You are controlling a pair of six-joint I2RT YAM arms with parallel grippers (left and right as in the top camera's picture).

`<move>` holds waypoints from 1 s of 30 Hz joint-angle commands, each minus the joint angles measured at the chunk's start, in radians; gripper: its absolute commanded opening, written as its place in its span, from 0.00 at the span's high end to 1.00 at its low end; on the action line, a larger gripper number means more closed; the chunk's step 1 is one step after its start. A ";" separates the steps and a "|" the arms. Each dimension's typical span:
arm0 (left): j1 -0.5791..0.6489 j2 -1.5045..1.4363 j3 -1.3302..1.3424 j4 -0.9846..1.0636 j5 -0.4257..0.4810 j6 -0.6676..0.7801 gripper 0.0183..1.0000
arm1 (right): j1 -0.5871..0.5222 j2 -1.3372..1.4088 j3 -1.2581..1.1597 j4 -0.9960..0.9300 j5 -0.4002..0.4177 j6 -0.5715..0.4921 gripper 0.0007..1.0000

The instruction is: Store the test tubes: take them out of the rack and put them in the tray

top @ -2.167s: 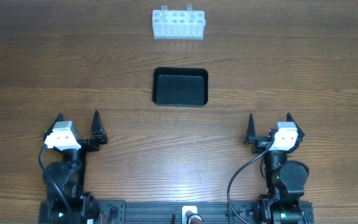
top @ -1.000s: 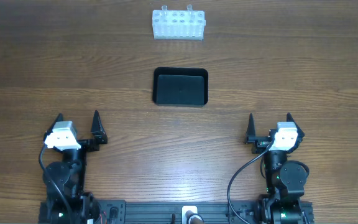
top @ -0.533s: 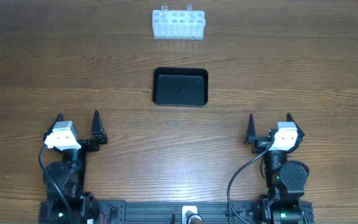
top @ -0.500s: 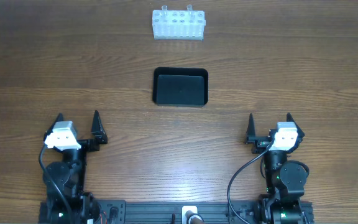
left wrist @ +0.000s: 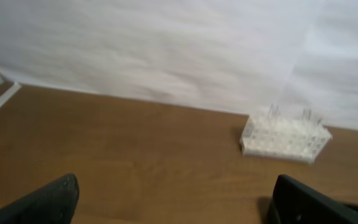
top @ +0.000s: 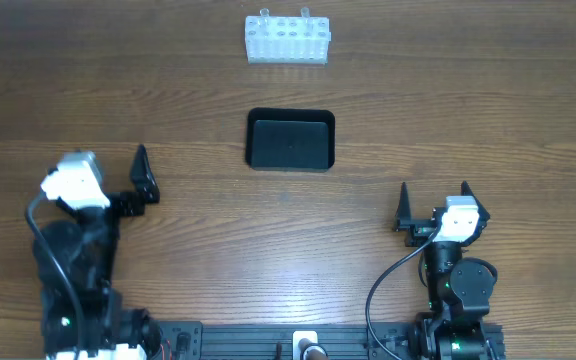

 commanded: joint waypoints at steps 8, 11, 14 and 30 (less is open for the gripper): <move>-0.126 0.485 0.534 -0.195 0.008 0.011 0.00 | -0.007 -0.010 -0.005 -0.004 -0.012 0.006 0.01; -0.170 0.608 0.660 -0.254 0.011 0.005 0.00 | -0.007 -0.010 -0.005 -0.004 -0.012 0.006 0.01; -0.232 0.729 0.769 -0.285 0.016 -0.080 0.00 | -0.007 -0.010 -0.005 -0.004 -0.012 0.006 0.01; -0.437 1.340 1.204 -0.349 -0.077 -0.201 0.01 | -0.007 -0.010 -0.005 -0.004 -0.012 0.006 0.01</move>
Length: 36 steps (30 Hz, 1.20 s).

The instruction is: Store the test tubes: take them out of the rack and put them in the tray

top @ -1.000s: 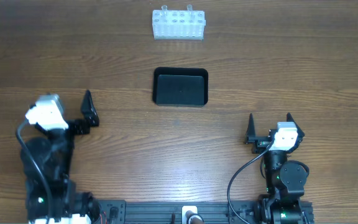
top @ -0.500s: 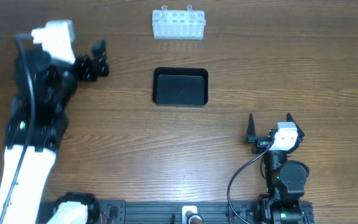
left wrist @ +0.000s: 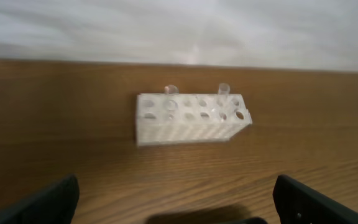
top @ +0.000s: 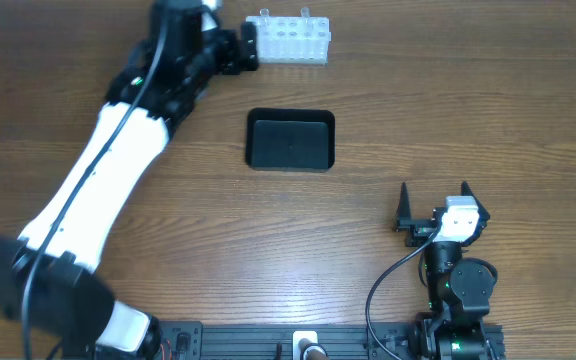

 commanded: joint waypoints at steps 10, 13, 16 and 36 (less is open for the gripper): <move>-0.027 0.403 0.402 -0.092 -0.027 -0.050 0.00 | -0.007 -0.009 -0.005 -0.004 -0.012 0.006 0.01; -0.027 0.462 0.450 -0.111 -0.045 -0.049 0.00 | -0.007 -0.009 -0.005 -0.004 -0.012 0.006 0.01; -0.027 0.518 0.505 -0.162 -0.075 -0.049 0.00 | -0.007 -0.009 -0.005 -0.004 -0.012 0.006 0.01; -0.025 0.673 0.640 -0.122 -0.125 0.038 0.04 | -0.007 -0.009 -0.005 -0.004 -0.012 0.006 0.01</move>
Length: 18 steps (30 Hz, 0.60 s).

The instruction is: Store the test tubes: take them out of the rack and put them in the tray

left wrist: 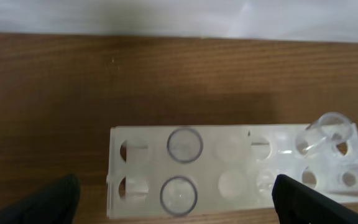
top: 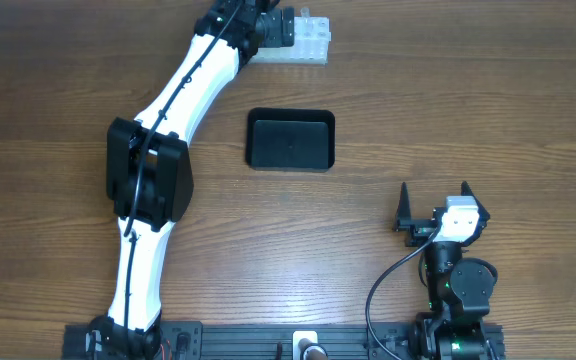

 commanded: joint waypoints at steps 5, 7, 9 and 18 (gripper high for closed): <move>0.001 0.034 0.030 0.048 -0.011 0.072 0.05 | -0.007 -0.009 -0.005 -0.004 -0.012 0.006 0.01; -0.001 0.039 0.030 0.045 -0.011 0.073 0.06 | -0.007 -0.009 -0.005 -0.004 -0.012 0.006 0.01; -0.003 0.043 0.030 0.041 -0.011 0.081 0.05 | -0.007 -0.009 -0.005 -0.004 -0.012 0.006 0.01; -0.006 0.050 0.030 0.042 -0.011 0.087 0.21 | -0.007 -0.009 -0.005 -0.004 -0.012 0.006 0.01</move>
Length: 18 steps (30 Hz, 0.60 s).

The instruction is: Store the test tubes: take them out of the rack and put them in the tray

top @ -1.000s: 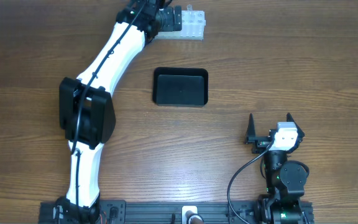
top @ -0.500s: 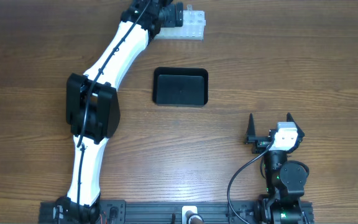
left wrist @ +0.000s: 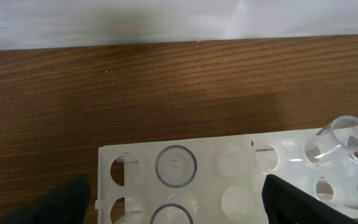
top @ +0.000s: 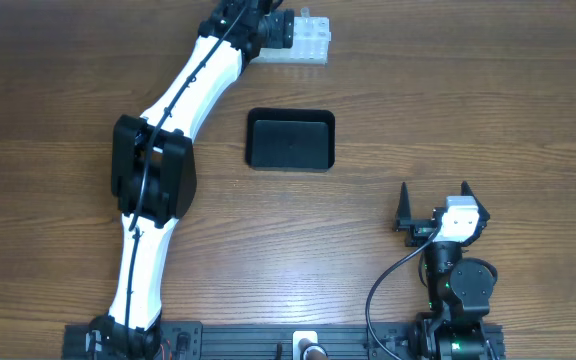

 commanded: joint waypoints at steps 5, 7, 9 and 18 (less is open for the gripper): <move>-0.004 0.012 0.021 0.000 -0.008 0.015 0.47 | -0.007 -0.009 -0.005 -0.004 -0.012 0.006 0.01; -0.004 0.012 0.021 0.000 -0.008 0.015 0.59 | -0.007 -0.009 -0.005 -0.004 -0.012 0.006 0.01; -0.004 0.012 0.021 0.000 -0.008 0.015 0.67 | -0.007 -0.009 -0.005 -0.004 -0.012 0.006 0.01; -0.004 0.012 0.021 0.000 -0.008 0.015 0.87 | -0.007 -0.009 -0.005 -0.004 -0.012 0.006 0.01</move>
